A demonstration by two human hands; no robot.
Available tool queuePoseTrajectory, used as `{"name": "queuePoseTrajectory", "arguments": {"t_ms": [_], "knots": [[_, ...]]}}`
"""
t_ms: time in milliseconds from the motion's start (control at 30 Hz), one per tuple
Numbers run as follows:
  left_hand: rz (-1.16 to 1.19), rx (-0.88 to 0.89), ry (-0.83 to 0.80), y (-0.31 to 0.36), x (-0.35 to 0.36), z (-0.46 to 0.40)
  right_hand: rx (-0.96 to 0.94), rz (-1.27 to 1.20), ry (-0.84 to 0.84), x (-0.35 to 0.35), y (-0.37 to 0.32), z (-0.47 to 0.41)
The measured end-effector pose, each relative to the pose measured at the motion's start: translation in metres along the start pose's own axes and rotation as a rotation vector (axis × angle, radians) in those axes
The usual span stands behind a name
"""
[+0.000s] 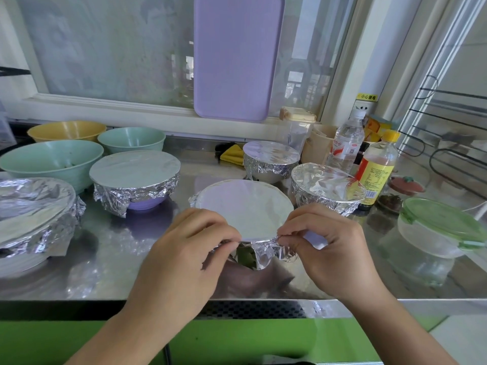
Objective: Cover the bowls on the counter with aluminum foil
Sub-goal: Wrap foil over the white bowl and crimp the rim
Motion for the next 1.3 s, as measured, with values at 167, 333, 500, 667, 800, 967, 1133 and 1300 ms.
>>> {"name": "queuePoseTrajectory", "arguments": {"t_ms": [167,333,500,667,800,967,1133,1300], "knots": [[-0.01,-0.007,-0.01,-0.005,0.001,-0.002,-0.039,0.048,-0.024,0.003,-0.002,-0.001],[0.014,-0.003,-0.006,0.0,-0.001,-0.002,0.019,-0.062,-0.005,0.004,0.0,0.006],[0.0,0.001,0.009,-0.003,-0.001,-0.002,0.104,-0.116,0.024,0.006,0.007,0.011],[-0.009,-0.011,-0.016,-0.005,-0.001,-0.003,0.183,-0.059,0.073,-0.006,0.014,0.009],[0.004,-0.022,-0.025,-0.005,-0.002,-0.003,0.179,0.131,0.052,-0.002,0.02,0.007],[0.005,-0.024,-0.034,-0.006,-0.002,-0.003,0.226,0.205,0.114,-0.006,0.02,0.013],[0.002,-0.03,-0.034,-0.006,-0.004,-0.004,0.282,0.134,0.066,-0.008,0.024,0.01],[0.009,-0.061,-0.005,-0.01,-0.006,-0.004,0.232,0.009,0.012,-0.007,0.022,0.01]]}}
Point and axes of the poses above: each hand's wrist, its own z-axis away from the middle knuckle, its own x-axis out of the palm, y = z × x, the point moved 10 cm from there along -z, towards the middle knuckle, and after that the axes turned 15 degrees about -x, right-handed, at the moved point
